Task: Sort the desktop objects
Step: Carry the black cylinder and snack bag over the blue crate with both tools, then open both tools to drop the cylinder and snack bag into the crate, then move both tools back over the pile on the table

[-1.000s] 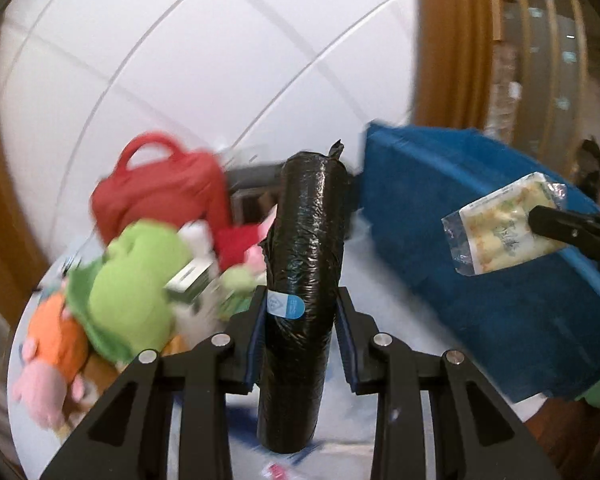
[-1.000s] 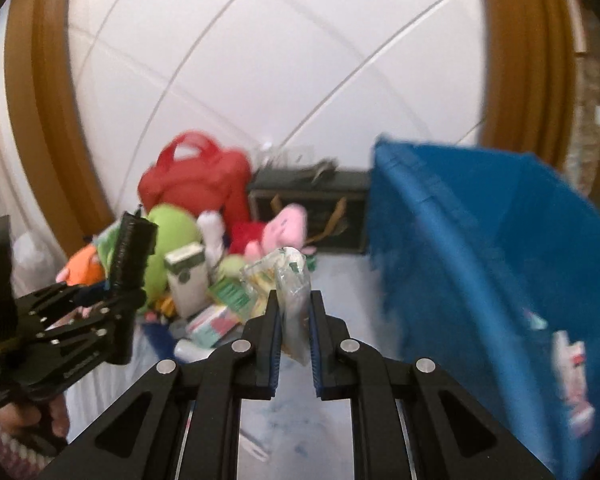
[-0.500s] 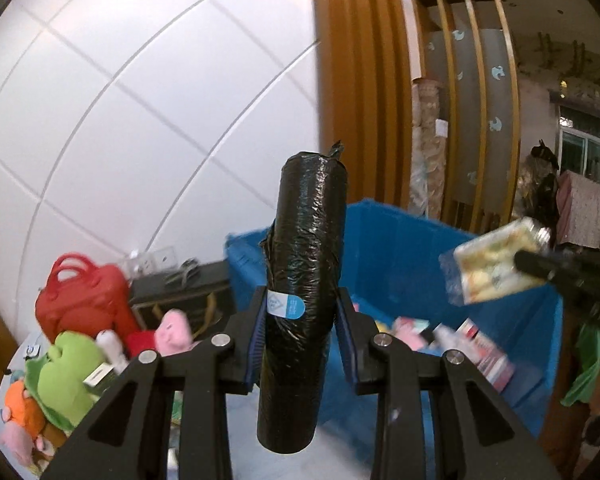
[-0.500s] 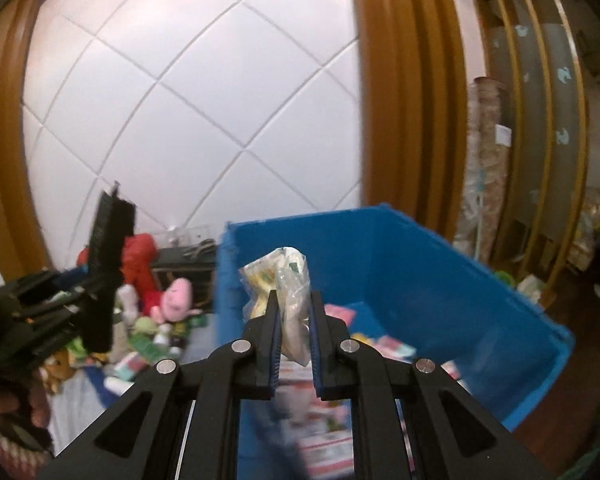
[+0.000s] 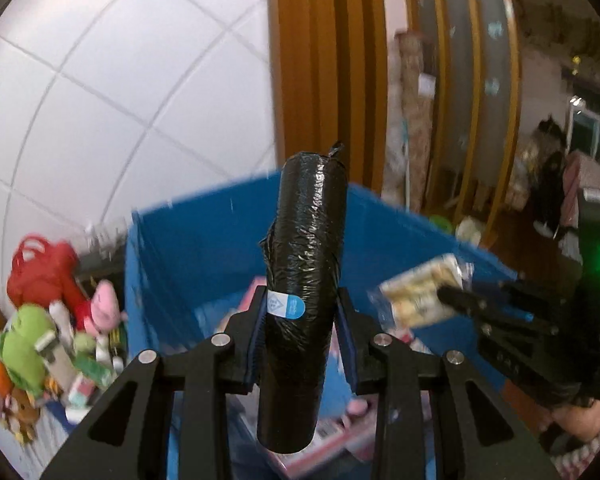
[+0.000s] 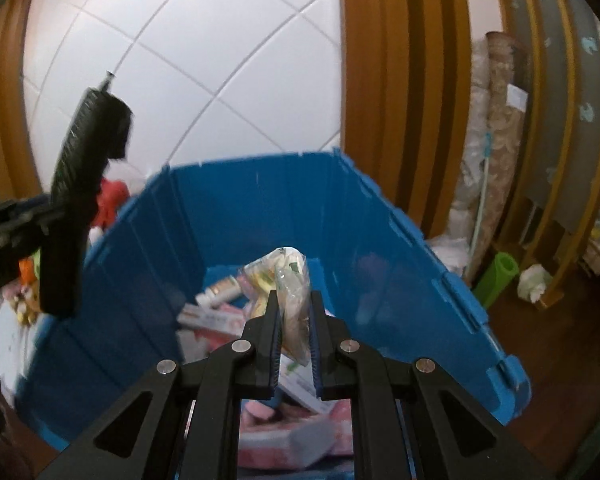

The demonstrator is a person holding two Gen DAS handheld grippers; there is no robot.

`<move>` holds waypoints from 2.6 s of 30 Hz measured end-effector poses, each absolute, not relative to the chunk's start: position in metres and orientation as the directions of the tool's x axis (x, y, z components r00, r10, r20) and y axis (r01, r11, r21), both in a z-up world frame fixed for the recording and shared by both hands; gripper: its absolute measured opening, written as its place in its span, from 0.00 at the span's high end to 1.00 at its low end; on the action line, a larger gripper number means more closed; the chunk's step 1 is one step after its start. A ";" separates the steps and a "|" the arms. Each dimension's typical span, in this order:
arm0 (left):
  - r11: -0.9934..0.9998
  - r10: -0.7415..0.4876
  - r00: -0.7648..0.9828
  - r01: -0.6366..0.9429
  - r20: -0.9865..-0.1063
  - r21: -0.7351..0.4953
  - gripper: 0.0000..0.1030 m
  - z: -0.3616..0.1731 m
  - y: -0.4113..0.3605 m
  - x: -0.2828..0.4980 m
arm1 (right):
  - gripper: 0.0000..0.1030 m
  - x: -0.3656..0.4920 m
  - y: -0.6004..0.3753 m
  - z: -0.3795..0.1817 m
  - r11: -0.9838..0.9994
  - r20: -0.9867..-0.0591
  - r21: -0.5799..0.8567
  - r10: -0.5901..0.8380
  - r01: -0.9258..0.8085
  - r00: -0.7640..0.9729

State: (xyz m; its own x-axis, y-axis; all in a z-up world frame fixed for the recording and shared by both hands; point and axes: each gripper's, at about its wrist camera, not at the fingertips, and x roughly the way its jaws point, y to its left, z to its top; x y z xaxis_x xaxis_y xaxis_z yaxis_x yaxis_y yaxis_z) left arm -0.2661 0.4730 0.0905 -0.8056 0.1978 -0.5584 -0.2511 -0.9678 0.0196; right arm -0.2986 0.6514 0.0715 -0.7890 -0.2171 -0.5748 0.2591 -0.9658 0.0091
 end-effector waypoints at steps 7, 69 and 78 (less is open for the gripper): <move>-0.978 0.124 -0.721 -0.205 -0.681 0.039 0.70 0.052 0.496 -0.271 | 0.88 -0.310 0.659 0.040 -0.947 -0.644 -0.031 -0.226 0.321 -0.731; -1.000 0.018 -0.887 -0.017 -0.462 -0.007 0.24 0.089 0.259 -0.217 | 0.00 -0.237 0.493 0.095 -0.940 -0.555 -0.020 -0.273 0.341 -0.785; -0.997 -0.060 -0.832 0.077 -0.552 -0.009 0.24 0.047 0.123 -0.220 | 0.00 -0.226 0.378 0.090 -0.937 -0.544 0.030 -0.308 0.349 -0.780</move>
State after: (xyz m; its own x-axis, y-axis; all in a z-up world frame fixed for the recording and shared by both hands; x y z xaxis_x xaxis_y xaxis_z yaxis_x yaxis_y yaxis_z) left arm -0.2205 0.1228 0.0468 -0.8317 -0.0597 -0.5521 0.0775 -0.9970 -0.0089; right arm -0.2257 0.3782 0.0899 -0.7802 -0.3083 -0.5442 0.3493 -0.9365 0.0299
